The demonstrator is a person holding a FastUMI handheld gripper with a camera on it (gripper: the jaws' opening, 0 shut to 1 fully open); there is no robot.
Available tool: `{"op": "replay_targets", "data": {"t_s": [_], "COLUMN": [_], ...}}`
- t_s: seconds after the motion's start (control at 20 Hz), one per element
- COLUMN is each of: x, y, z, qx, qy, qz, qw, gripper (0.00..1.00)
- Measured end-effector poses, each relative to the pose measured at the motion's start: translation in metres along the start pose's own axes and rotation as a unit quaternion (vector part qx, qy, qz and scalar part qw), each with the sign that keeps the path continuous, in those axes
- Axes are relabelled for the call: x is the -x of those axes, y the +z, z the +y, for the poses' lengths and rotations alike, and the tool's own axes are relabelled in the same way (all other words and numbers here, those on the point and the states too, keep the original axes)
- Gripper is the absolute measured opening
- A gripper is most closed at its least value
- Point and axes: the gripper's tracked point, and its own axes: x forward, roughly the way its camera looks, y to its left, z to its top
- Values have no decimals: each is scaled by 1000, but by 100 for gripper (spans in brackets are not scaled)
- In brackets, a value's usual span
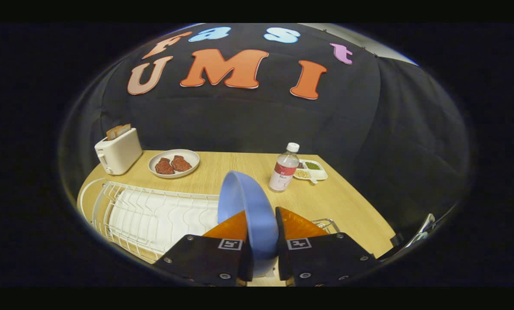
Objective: Take the plate from the dish rack, then take the spoon from the basket and place it into the plate.
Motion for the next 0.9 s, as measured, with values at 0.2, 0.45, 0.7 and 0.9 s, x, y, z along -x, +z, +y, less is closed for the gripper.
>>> {"op": "replay_targets", "data": {"t_s": [0.2,0.45,0.7,0.9], "x": [11,35,76,111], "y": [15,23,10,-25], "z": [0,-3,-1,4], "qx": [24,-14,-81,-142], "qy": [-10,24,99,170], "qz": [-24,-38,-44,-29], "qw": [999,999,991,975], "gripper": [23,23,23,23]}}
